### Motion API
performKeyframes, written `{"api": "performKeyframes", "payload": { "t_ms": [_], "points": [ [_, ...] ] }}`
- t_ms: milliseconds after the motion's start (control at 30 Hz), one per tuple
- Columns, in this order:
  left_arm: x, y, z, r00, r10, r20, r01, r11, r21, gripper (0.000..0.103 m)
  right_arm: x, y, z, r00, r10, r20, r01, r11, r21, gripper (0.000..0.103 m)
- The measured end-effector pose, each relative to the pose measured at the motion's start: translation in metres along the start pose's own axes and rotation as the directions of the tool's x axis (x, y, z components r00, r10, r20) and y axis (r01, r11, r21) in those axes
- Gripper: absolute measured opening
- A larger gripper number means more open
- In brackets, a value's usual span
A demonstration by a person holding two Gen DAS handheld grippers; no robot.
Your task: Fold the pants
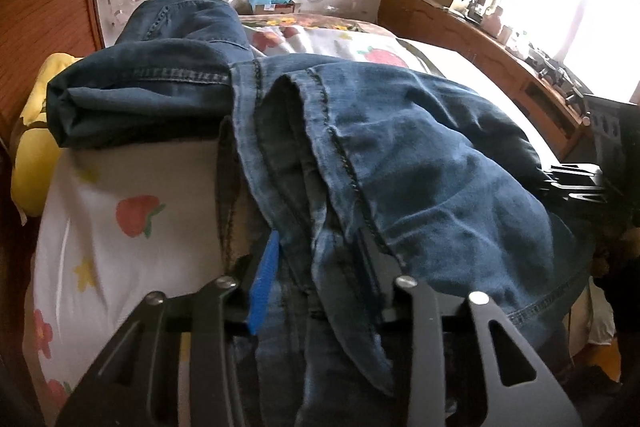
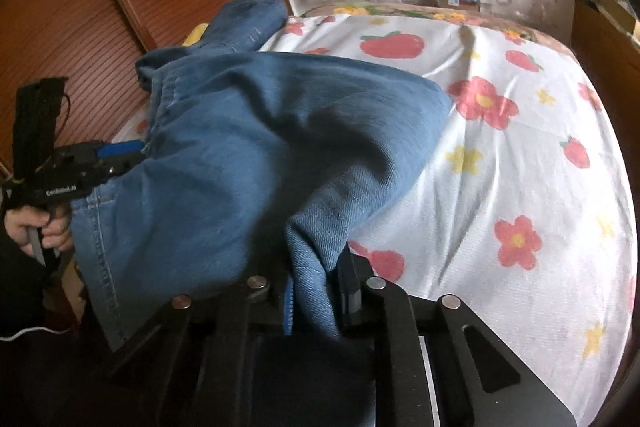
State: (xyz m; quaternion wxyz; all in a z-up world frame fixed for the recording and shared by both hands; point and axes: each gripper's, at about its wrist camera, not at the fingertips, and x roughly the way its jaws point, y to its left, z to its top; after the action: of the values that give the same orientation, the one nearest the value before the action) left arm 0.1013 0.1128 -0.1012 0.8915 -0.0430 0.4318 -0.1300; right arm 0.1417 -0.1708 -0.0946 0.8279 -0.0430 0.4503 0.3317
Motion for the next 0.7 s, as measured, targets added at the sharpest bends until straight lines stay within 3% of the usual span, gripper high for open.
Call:
{"api": "performKeyframes", "payload": {
  "t_ms": [100, 200, 433, 700],
  "points": [
    [-0.001, -0.005, -0.002, 1.000, -0.030, 0.001, 0.030, 0.999, 0.019, 0.009, 0.001, 0.001, 0.000, 1.000, 0.000, 0.002, 0.000, 1.000, -0.001, 0.011],
    [-0.005, -0.007, -0.003, 0.999, -0.033, 0.012, 0.033, 0.999, 0.024, 0.001, -0.002, 0.004, 0.000, 1.000, -0.006, 0.018, 0.006, 1.000, -0.007, 0.009],
    [-0.048, -0.004, 0.006, 0.991, -0.042, 0.127, 0.040, 0.999, 0.019, 0.000, -0.048, 0.027, 0.024, 0.992, 0.000, 0.128, 0.007, 0.998, -0.059, 0.007],
    [-0.094, 0.012, 0.021, 0.966, -0.041, 0.256, 0.045, 0.999, -0.011, 0.000, -0.097, 0.095, 0.081, 0.981, 0.045, 0.187, -0.005, 0.978, -0.207, 0.006]
  ]
}}
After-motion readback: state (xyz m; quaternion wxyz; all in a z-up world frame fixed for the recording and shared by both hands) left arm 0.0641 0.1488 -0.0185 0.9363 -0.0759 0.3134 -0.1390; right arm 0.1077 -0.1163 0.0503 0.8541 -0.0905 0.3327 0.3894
